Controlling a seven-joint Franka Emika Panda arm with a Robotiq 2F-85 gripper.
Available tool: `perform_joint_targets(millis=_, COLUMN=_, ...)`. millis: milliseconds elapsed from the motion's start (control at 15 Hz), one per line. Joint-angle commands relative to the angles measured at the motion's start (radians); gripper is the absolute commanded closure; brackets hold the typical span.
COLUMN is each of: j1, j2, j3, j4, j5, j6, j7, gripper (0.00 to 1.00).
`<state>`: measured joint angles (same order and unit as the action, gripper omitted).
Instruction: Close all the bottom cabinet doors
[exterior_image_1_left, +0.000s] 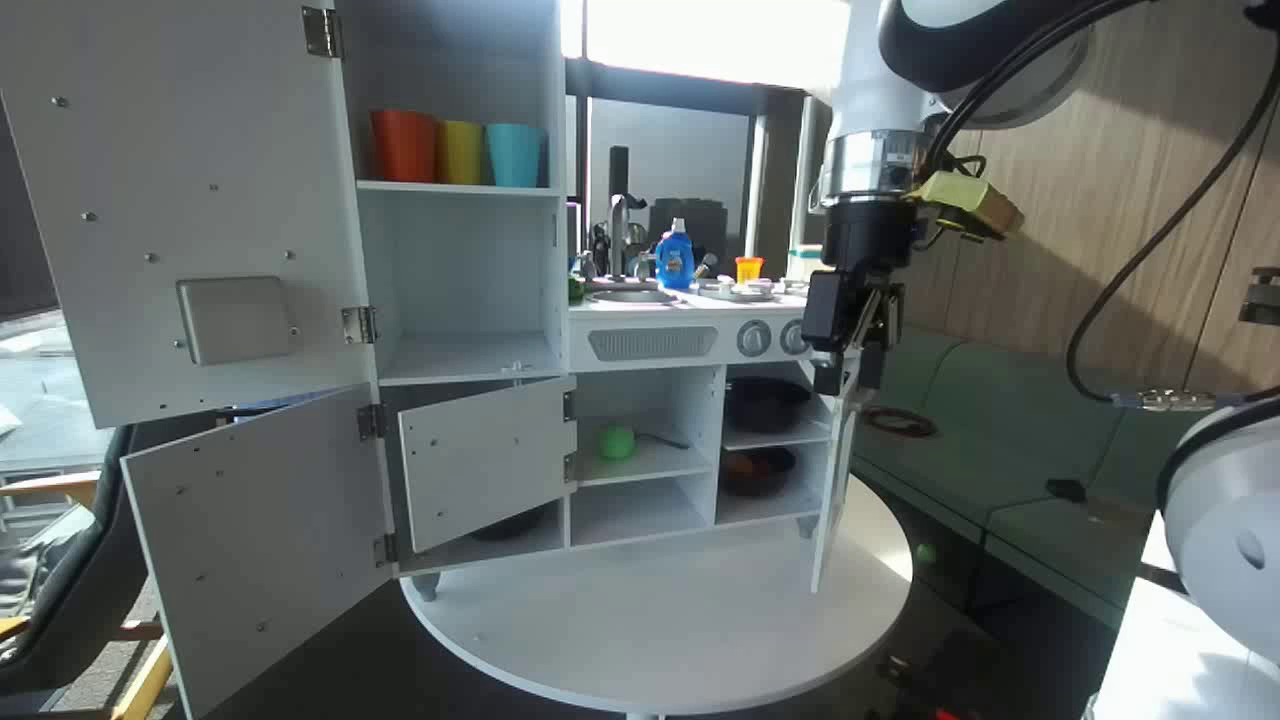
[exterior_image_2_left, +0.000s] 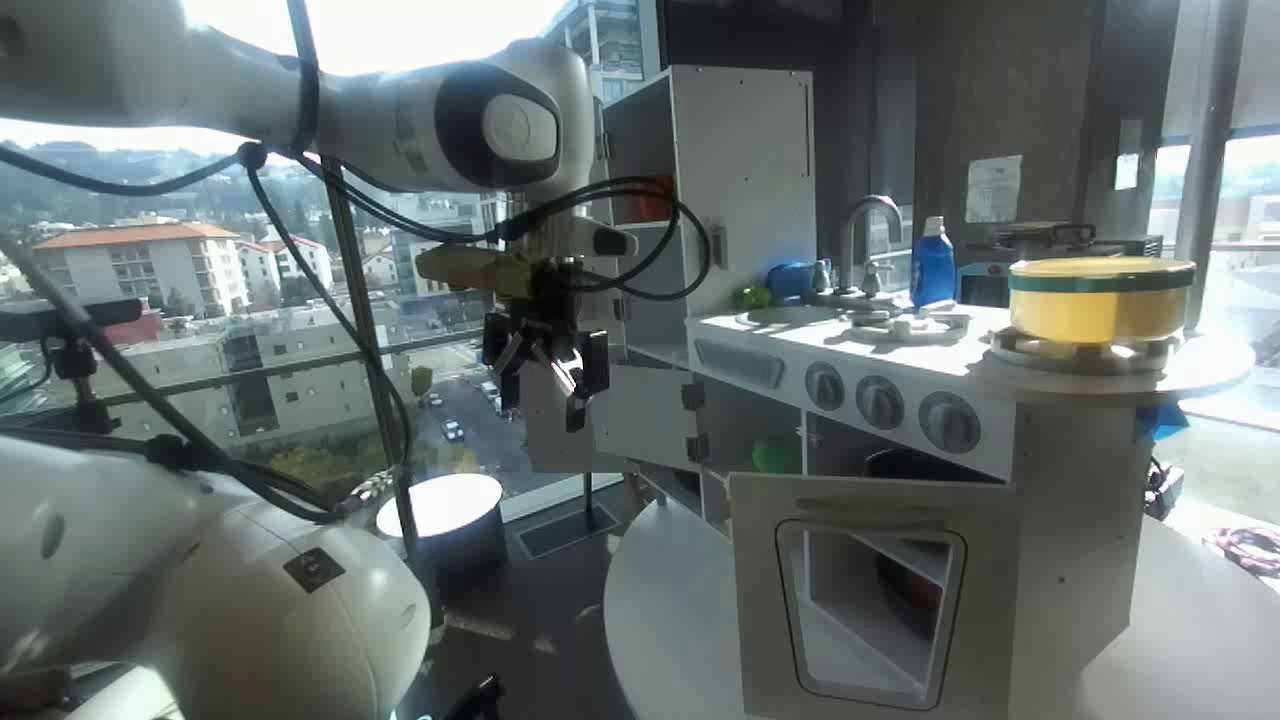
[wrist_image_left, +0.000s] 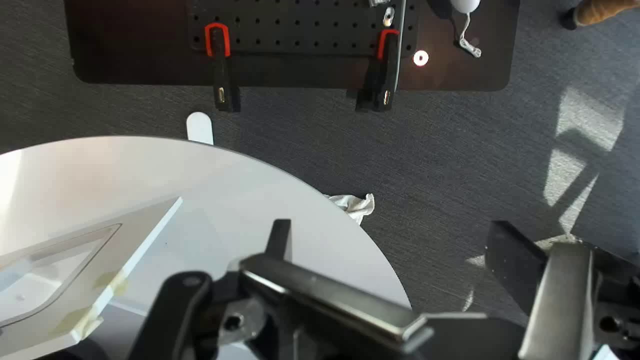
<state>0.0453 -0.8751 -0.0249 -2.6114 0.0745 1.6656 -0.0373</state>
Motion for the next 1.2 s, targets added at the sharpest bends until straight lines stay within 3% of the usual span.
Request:
perform_joint_targets(millis=0, j1=-0.008, j2=0.000, j3=0.006, j4=0.005, j5=0.004, j6=-0.001, j7=-0.005, gripper=0.00)
perform_joint_targets(millis=333, j1=-0.008, j2=-0.002, j3=0.006, j4=0.014, j5=0.004, j6=-0.001, j7=-0.005, gripper=0.00)
perform_joint_targets(millis=467, j1=-0.039, j2=0.008, j3=0.016, j4=0.002, j5=-0.010, j6=0.047, j7=0.041, gripper=0.00)
perform_joint_targets(millis=733, j1=-0.160, j2=0.066, j3=-0.039, j4=-0.013, j5=-0.059, j6=0.118, j7=0.127, gripper=0.00)
perform_joint_targets(millis=1000, j1=-0.307, j2=0.118, j3=-0.102, j4=-0.047, j5=-0.184, j6=0.144, j7=0.178, gripper=0.00)
perform_joint_targets(millis=1133, j1=-0.366, j2=0.171, j3=-0.132, j4=-0.049, j5=-0.222, j6=0.212, j7=0.220, gripper=0.00)
